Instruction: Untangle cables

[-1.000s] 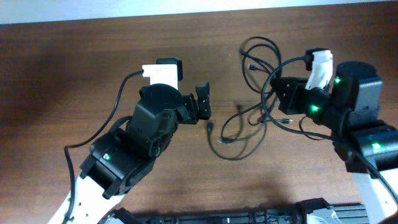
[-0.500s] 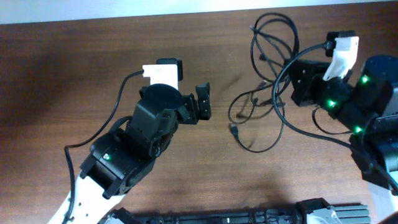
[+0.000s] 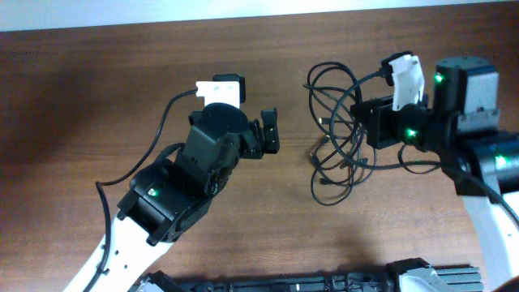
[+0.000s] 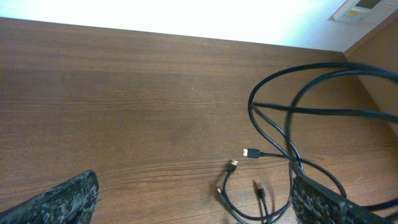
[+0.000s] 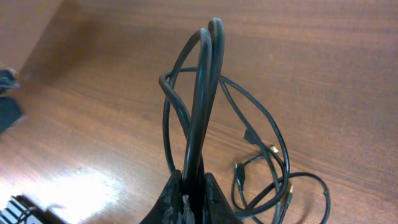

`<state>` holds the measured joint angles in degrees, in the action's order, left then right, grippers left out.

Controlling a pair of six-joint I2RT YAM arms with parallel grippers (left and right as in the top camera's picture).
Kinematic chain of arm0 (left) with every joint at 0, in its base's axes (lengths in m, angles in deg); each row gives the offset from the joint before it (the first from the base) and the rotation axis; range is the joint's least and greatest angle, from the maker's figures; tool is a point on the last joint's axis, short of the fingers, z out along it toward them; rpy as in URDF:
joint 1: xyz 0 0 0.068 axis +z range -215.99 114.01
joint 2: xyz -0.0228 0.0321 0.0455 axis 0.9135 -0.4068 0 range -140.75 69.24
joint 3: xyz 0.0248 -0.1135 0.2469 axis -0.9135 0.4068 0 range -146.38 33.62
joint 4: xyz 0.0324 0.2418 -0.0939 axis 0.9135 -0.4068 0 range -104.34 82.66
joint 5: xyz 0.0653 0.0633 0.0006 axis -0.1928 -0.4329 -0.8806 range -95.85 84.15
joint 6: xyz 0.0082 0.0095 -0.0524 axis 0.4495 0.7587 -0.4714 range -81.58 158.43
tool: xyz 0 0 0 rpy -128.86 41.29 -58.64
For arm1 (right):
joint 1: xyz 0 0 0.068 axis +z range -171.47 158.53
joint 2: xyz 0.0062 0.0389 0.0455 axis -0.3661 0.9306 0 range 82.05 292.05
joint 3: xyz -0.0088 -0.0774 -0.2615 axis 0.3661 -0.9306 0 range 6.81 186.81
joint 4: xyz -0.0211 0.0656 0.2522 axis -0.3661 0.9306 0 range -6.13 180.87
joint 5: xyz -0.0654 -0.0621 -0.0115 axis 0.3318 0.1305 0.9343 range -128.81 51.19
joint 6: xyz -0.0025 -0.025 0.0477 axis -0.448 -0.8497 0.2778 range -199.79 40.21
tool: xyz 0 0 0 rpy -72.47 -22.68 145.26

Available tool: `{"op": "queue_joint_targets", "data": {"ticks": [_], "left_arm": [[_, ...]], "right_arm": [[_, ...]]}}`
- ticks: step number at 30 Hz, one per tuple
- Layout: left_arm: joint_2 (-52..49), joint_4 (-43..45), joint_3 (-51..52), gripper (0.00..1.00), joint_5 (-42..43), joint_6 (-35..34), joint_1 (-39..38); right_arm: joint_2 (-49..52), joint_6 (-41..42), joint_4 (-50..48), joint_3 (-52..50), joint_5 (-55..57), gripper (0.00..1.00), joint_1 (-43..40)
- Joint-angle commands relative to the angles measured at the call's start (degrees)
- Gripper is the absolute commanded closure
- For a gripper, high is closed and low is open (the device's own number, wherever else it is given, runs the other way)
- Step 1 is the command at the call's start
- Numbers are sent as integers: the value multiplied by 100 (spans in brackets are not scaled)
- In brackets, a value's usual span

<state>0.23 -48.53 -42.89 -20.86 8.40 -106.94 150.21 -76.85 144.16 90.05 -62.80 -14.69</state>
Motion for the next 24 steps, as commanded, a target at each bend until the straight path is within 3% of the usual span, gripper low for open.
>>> {"op": "queue_joint_targets", "data": {"ticks": [1,5,8,13,19,24], "left_arm": [[13,-9,-90,1,22,4,13],[13,-7,-90,1,22,4,13],[13,-7,-90,1,22,4,13],[13,-9,-90,1,22,4,13],[13,-9,-90,1,15,7,13],[13,-164,-90,1,-619,7,15]], "right_arm": [[-70,-105,-72,101,-2,96,-4],[-197,-103,-422,136,-192,95,-4],[-361,-105,-695,138,-234,83,-7],[-476,-105,-776,136,-232,49,-7],[-391,-103,-551,136,181,33,-7],[4,-105,-407,131,177,19,-4]]}}
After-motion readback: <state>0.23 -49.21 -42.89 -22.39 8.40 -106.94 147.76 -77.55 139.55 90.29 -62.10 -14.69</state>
